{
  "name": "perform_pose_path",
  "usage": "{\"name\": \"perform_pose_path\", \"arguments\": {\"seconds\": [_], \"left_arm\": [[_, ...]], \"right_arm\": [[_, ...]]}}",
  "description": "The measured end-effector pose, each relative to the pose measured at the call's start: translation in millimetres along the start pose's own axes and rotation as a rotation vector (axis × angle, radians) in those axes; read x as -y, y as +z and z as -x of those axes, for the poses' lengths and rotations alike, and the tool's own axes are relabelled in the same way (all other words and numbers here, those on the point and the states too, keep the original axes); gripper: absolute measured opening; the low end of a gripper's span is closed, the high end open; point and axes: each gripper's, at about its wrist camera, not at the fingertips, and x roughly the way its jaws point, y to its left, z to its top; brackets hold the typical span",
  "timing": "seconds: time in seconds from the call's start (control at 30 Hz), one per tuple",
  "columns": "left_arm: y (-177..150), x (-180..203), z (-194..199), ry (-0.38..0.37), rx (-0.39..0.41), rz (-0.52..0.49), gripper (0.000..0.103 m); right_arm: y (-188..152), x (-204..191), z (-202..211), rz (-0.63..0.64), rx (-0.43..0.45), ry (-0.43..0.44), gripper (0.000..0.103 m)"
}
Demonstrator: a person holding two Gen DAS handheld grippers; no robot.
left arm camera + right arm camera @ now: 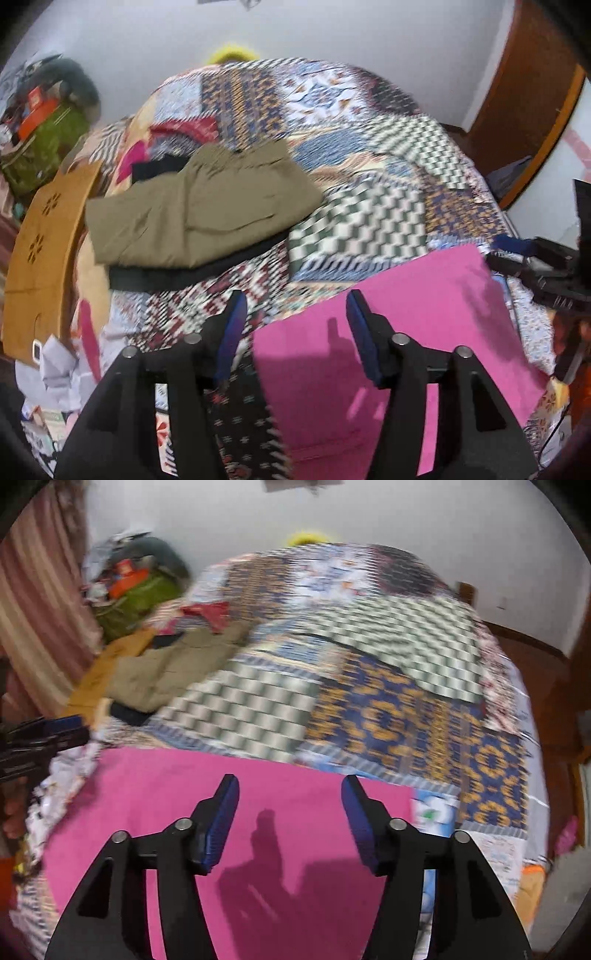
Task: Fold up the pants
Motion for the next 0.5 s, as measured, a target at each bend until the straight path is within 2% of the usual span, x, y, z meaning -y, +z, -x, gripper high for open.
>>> {"name": "perform_pose_path", "arguments": {"seconds": [0.03, 0.1, 0.2, 0.3, 0.33, 0.4, 0.5], "left_arm": [[2, 5, -1, -0.006, 0.002, -0.008, 0.059], [3, 14, -6, -0.017, -0.012, -0.023, 0.059], [0, 22, -21, -0.034, -0.064, -0.042, 0.060], [-12, 24, -47, -0.060, -0.169, -0.056, 0.061], [-17, 23, -51, -0.063, -0.182, -0.057, 0.063], [-24, 19, -50, -0.043, -0.158, -0.059, 0.072], [-29, 20, -43, -0.030, -0.142, -0.078, 0.073]], "right_arm": [[2, -8, -5, 0.007, 0.001, 0.017, 0.068], [4, -24, -13, 0.026, -0.005, 0.033, 0.074], [3, -37, -39, 0.047, -0.066, 0.073, 0.074], [-7, -42, -64, 0.073, -0.151, 0.072, 0.074], [-12, -43, -69, 0.081, -0.174, 0.071, 0.074], [-20, -38, -67, 0.061, -0.171, 0.090, 0.074], [-30, -28, -57, 0.046, -0.201, 0.111, 0.074]]}}
